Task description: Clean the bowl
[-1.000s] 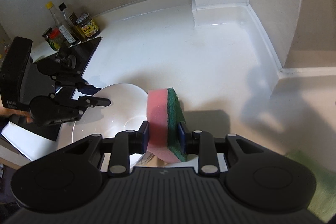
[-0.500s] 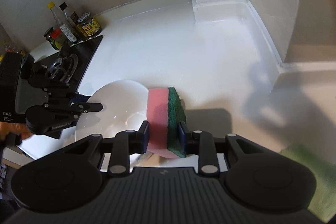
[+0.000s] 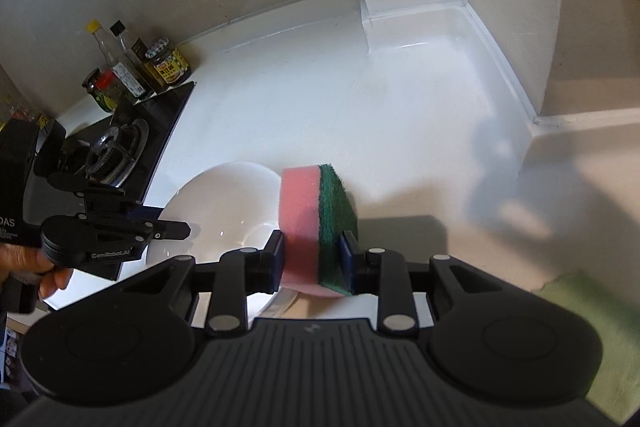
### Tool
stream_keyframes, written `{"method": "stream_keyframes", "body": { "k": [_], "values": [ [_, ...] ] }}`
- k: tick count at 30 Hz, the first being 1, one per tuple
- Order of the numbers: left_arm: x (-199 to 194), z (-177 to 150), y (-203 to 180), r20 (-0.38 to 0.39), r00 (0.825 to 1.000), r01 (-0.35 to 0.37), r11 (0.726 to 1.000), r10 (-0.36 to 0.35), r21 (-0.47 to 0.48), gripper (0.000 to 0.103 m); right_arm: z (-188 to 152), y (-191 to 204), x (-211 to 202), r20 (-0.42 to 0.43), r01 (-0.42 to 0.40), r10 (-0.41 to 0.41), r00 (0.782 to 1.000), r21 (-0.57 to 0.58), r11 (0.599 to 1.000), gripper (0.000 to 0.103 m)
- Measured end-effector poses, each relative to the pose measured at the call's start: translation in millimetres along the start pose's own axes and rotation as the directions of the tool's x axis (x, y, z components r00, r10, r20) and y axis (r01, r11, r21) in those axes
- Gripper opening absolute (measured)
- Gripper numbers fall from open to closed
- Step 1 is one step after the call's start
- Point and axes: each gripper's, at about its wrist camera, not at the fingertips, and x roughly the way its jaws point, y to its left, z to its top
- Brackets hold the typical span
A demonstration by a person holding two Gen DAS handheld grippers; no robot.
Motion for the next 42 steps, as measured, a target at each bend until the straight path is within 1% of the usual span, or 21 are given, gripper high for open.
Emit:
{"method": "stream_keyframes", "body": {
  "k": [4, 7, 9, 10, 12, 14, 16, 18, 19, 20, 22, 25, 27, 29, 31, 33, 35, 38, 39, 40, 42],
  "values": [
    [7.0, 8.8, 6.0, 0.02, 0.997, 0.067, 0.983, -0.072, 0.168, 0.017, 7.1, 0.5, 1.9, -0.019, 0.008, -0.009, 1.0, -0.034, 0.999, 0.025],
    [10.2, 14.6, 10.2, 0.017, 0.987, 0.147, 0.926, -0.163, 0.348, 0.024, 14.6, -1.3, 6.6, -0.017, 0.021, -0.022, 1.0, -0.047, 0.999, 0.025],
    [11.6, 20.0, 15.4, -0.002, 0.977, 0.199, 0.907, -0.213, 0.372, 0.024, 19.7, -4.3, 9.8, -0.012, 0.018, -0.018, 1.0, -0.039, 0.999, 0.025],
    [12.2, 21.5, 17.0, -0.006, 0.975, 0.21, 0.908, -0.223, 0.364, 0.023, 21.4, -5.6, 11.2, -0.009, 0.016, -0.016, 1.0, -0.031, 0.999, 0.025],
    [12.1, 23.5, 21.7, 0.001, 0.98, 0.19, 0.951, -0.197, 0.243, 0.023, 21.2, -6.5, 11.9, -0.003, 0.014, -0.014, 1.0, -0.019, 1.0, 0.025],
    [6.9, 17.8, 25.6, 0.009, 0.989, 0.145, 0.987, -0.146, 0.074, 0.023, 18.3, -6.4, 11.0, 0.005, 0.012, -0.012, 1.0, -0.01, 1.0, 0.025],
    [2.2, 10.1, 26.0, 0.013, 0.994, 0.109, 0.993, -0.108, -0.043, 0.02, 14.2, -7.5, 8.6, 0.009, 0.001, -0.001, 1.0, 0.006, 1.0, 0.025],
    [-1.4, 1.5, 22.9, 0.026, 0.994, 0.104, 0.987, -0.102, -0.126, 0.021, 8.6, -7.8, 5.3, 0.009, -0.011, 0.011, 1.0, 0.018, 1.0, 0.025],
    [-3.2, -2.9, 21.3, 0.032, 0.995, 0.103, 0.981, -0.099, -0.167, 0.018, 6.1, -7.2, 3.7, 0.008, -0.013, 0.013, 1.0, 0.018, 1.0, 0.025],
    [-3.4, -3.5, 20.1, 0.035, 0.995, 0.097, 0.983, -0.093, -0.154, 0.012, 5.1, -6.6, 2.6, 0.003, -0.013, 0.013, 1.0, 0.013, 1.0, 0.025],
    [-2.4, -1.4, 21.2, 0.035, 0.994, 0.103, 0.991, -0.1, -0.087, 0.011, 3.5, -5.3, 0.6, -0.008, -0.013, 0.013, 1.0, 0.001, 1.0, 0.025],
    [1.7, 9.1, 23.9, 0.014, 0.99, 0.136, 0.987, -0.137, 0.083, 0.012, 6.7, -5.0, 1.1, -0.026, -0.019, 0.018, 0.999, -0.021, 1.0, 0.025],
    [5.7, 18.3, 19.4, -0.011, 0.987, 0.157, 0.951, -0.159, 0.266, 0.012, 13.2, -5.4, 4.6, -0.038, -0.026, 0.025, 0.999, -0.04, 0.999, 0.025],
    [10.3, 26.7, 15.5, -0.033, 0.983, 0.179, 0.916, -0.179, 0.358, 0.012, 17.5, -3.1, 8.6, -0.038, -0.021, 0.018, 0.999, -0.06, 0.998, 0.025],
    [11.5, 35.0, 19.9, -0.041, 0.982, 0.188, 0.932, -0.185, 0.31, 0.013, 21.0, -1.5, 12.3, -0.031, -0.015, 0.013, 0.999, -0.07, 0.997, 0.025],
    [9.3, 37.3, 25.3, -0.039, 0.989, 0.146, 0.978, -0.142, 0.152, 0.018, 21.0, -1.5, 12.6, -0.026, -0.014, 0.013, 1.0, -0.058, 0.998, 0.025],
    [0.3, 29.5, 26.6, -0.033, 0.996, 0.089, 0.996, -0.088, 0.015, 0.018, 16.0, -0.8, 10.7, -0.016, -0.023, 0.022, 1.0, -0.049, 0.999, 0.025],
    [-9.4, 9.0, 23.3, -0.04, 0.997, 0.061, 0.985, -0.068, -0.16, 0.018, 8.0, -0.2, 6.0, 0.0, -0.022, 0.022, 1.0, -0.031, 0.999, 0.025],
    [-8.6, 3.9, 19.9, -0.045, 0.997, 0.053, 0.982, -0.062, -0.184, 0.017, 5.4, 0.8, 4.7, 0.004, -0.02, 0.02, 1.0, -0.03, 0.999, 0.025],
    [-8.3, 0.2, 16.8, -0.039, 0.998, 0.04, 0.982, -0.048, -0.182, 0.011, 2.8, 1.8, 3.4, 0.008, -0.017, 0.017, 1.0, -0.03, 0.999, 0.025],
    [-5.8, 0.9, 15.9, -0.029, 0.999, 0.034, 0.991, -0.038, -0.131, 0.008, -0.5, 3.9, 0.9, 0.004, -0.017, 0.017, 1.0, -0.041, 0.999, 0.025]
  ]
}}
